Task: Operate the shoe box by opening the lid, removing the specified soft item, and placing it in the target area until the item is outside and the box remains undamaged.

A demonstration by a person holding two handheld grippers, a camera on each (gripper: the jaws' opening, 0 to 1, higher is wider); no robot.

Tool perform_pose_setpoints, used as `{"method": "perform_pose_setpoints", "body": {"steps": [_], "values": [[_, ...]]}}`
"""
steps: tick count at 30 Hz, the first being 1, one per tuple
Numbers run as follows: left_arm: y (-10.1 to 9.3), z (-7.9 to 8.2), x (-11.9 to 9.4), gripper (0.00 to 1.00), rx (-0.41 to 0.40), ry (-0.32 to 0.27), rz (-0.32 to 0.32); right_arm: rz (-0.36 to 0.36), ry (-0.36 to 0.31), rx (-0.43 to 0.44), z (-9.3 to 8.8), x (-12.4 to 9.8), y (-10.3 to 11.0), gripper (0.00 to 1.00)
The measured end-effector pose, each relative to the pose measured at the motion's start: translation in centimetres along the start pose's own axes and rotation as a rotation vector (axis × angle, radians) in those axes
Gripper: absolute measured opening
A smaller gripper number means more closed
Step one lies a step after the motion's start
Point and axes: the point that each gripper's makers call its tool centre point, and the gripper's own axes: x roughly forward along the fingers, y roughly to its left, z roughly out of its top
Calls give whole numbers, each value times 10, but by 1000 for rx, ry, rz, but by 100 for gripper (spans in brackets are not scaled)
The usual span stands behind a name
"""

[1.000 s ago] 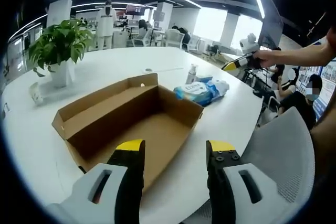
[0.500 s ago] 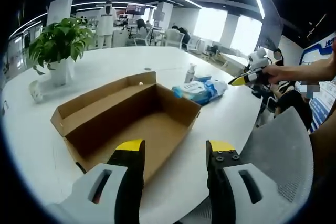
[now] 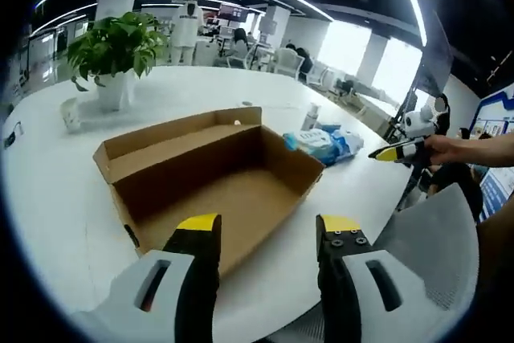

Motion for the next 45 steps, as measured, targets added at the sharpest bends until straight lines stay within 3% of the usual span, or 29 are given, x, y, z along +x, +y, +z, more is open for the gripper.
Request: {"method": "perform_pose_setpoints", "body": {"steps": [8, 18, 25, 26, 28, 33, 35, 38, 40, 45], "values": [[11, -3, -8, 48, -39, -25, 44, 47, -26, 36, -4, 10, 2, 45], [32, -2, -22, 49, -133, -90, 158, 79, -14, 35, -11, 22, 16, 44], [64, -4, -34, 51, -143, -93, 339, 95, -6, 27, -17, 23, 25, 45], [75, -7, -37, 51, -168, -92, 389, 95, -9, 31, -17, 23, 26, 45], [78, -6, -37, 50, -228, -118, 380, 97, -12, 36, -18, 24, 27, 45], [84, -16, -38, 51, -217, -74, 432, 99, -14, 44, -21, 25, 29, 45], [90, -27, -38, 51, -230, -23, 475, 99, -15, 49, -22, 25, 30, 45], [95, -40, -36, 47, -300, 12, 501, 97, -16, 54, -24, 25, 30, 45], [97, -42, -33, 47, -327, 0, 499, 95, -19, 58, -26, 25, 30, 45], [96, -59, -26, 41, -377, 58, 514, 96, -16, 69, -31, 23, 32, 44]]}}
